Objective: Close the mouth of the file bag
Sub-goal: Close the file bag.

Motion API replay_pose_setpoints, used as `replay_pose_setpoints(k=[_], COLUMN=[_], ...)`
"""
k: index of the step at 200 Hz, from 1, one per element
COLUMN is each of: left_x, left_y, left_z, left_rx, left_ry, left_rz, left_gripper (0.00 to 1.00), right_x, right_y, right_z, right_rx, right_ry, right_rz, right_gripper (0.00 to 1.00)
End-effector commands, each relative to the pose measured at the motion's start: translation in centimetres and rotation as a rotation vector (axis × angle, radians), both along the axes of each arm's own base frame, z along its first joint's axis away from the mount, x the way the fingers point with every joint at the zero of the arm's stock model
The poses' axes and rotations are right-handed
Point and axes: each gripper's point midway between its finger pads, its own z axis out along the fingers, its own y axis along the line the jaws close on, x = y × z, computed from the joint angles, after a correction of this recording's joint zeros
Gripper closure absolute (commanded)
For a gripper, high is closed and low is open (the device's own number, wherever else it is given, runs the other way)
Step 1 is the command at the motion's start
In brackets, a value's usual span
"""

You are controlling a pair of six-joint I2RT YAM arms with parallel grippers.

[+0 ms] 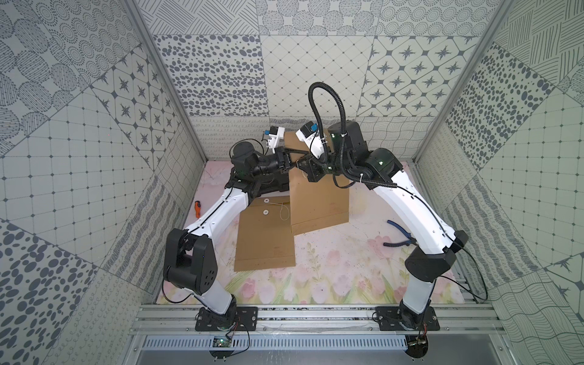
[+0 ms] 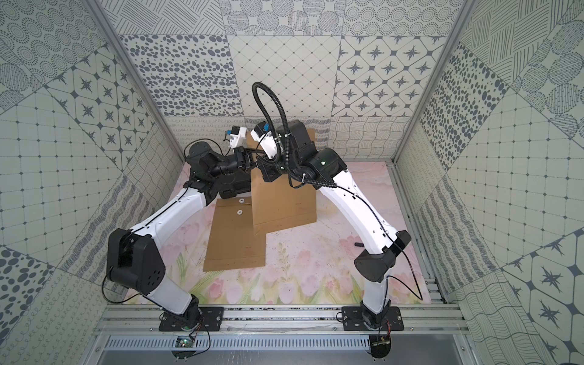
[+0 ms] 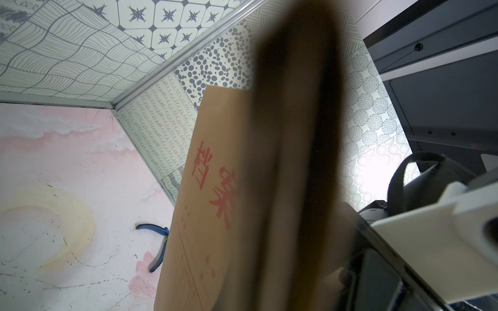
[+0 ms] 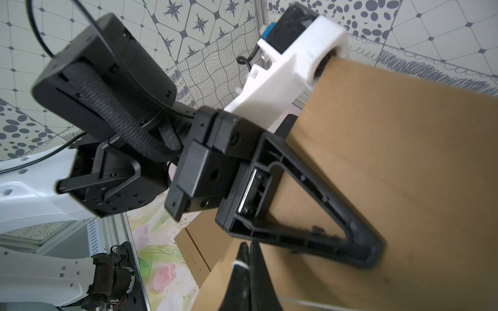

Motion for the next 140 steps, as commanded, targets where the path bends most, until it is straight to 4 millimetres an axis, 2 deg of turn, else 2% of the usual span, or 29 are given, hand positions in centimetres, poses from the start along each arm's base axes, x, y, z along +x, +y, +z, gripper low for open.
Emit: replay_pose_setpoints(k=[1,98,140], left_x=[0.7,1.4,1.8], left_y=[0.9,2.2,2.7], left_z=[2.2,4.7,5.5], left_rx=[-0.026,-0.035,-0.040], left_ry=[-0.077,-0.124,-0.145], left_rz=[0.035,0.070,0.085], left_gripper=[1.00,1.00,1.00], right_x=[-2.1,-2.1,-1.5], right_y=[1.1,-0.4,-2.1], right_z=[1.5,-1.8,-2.9], right_rx=[0.082,0.092,0.118], right_ry=[-0.014,0.051,0.086], right_rz=[0.072,0.032,-0.018], right_gripper=[1.00,1.00,1.00])
